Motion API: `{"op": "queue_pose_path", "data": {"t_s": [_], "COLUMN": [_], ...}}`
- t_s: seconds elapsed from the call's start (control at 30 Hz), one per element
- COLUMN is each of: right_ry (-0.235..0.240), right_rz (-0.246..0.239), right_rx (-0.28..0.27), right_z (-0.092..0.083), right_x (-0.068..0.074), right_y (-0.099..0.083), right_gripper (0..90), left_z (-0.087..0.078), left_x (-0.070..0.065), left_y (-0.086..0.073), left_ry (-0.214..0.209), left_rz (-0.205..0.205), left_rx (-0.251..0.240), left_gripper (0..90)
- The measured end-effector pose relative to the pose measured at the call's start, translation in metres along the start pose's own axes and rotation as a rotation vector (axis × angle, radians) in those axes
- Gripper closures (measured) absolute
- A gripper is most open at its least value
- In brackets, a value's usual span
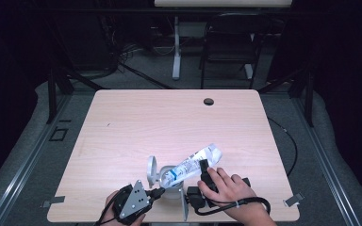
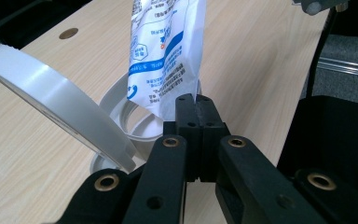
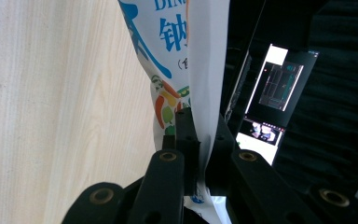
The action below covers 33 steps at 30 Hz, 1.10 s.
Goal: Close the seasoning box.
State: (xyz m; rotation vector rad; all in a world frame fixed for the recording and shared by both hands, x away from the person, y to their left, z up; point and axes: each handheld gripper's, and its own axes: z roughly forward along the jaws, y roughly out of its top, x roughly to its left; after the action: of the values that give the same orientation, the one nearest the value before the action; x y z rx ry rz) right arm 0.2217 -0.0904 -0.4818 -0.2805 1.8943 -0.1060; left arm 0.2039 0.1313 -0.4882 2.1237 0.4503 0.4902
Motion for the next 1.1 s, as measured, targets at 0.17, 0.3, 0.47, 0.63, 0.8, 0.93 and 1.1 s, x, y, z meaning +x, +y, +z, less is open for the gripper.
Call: {"op": "queue_pose_path", "data": {"t_s": [0.17, 0.3, 0.47, 0.63, 0.8, 0.93, 1.1], "right_ry": [0.012, 0.021, 0.037, 0.05, 0.062, 0.072, 0.097], "right_rz": [0.011, 0.024, 0.036, 0.057, 0.088, 0.113, 0.155], "right_rx": [0.0, -0.002, -0.004, 0.002, -0.009, -0.009, -0.018], "right_z": [0.001, 0.001, 0.002, 0.002, 0.003, 0.003, 0.004], "right_x": [0.002, 0.003, 0.003, 0.002, 0.004, 0.005, 0.005], "right_y": [0.0, -0.001, -0.002, -0.002, -0.003, -0.004, -0.005], "right_gripper": [87.0, 87.1, 87.4, 87.5, 87.6, 87.6, 87.6], "left_z": [-0.001, -0.001, -0.003, -0.005, -0.006, -0.007, -0.01], "left_x": [0.001, 0.002, 0.004, 0.006, 0.007, 0.008, 0.01], "left_y": [0.0, 0.001, 0.004, 0.006, 0.008, 0.011, 0.015], "left_ry": [-0.003, -0.005, 0.0, 0.0, -0.008, -0.007, 0.003], "left_rz": [-0.004, -0.005, -0.004, -0.012, -0.026, -0.027, -0.026], "left_rx": [-0.001, -0.005, -0.016, -0.034, -0.037, -0.047, -0.061], "left_gripper": [90.0, 90.0, 90.0, 90.0, 90.0, 90.0, 90.0]}}
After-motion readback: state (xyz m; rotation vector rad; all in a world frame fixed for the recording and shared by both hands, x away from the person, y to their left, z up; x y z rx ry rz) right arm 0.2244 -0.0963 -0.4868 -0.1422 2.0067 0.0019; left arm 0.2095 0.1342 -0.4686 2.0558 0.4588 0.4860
